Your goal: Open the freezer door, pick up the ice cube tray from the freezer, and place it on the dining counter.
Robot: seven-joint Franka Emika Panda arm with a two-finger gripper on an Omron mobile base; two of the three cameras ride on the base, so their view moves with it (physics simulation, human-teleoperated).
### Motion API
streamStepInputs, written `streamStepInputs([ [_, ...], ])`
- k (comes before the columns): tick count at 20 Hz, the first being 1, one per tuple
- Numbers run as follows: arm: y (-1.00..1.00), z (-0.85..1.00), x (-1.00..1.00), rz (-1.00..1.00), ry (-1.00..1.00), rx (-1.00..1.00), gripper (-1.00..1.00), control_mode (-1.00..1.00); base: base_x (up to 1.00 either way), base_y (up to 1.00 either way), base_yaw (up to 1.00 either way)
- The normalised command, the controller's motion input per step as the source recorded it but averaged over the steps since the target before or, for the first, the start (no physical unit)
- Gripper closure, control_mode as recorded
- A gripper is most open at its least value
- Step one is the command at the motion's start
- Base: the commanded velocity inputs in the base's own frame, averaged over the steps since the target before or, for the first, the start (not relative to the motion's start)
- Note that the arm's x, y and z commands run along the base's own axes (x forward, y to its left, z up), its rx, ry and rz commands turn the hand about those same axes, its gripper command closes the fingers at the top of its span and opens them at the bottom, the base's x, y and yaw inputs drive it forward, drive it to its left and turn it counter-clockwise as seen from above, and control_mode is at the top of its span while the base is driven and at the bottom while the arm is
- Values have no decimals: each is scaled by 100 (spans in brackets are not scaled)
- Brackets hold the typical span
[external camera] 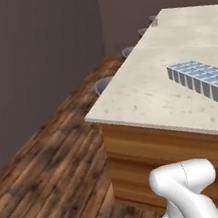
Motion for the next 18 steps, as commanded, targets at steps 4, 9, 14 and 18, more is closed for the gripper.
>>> streamStepInputs([
  [4,0,0,0,0,0,0,100,100,27,86,-71],
  [9,0,0,0,0,0,0,100,100,32,87,-70],
  [14,0,0,0,0,0,0,100,100,33,96,-64],
  [18,0,0,0,0,0,0,100,100,46,77,-51],
])
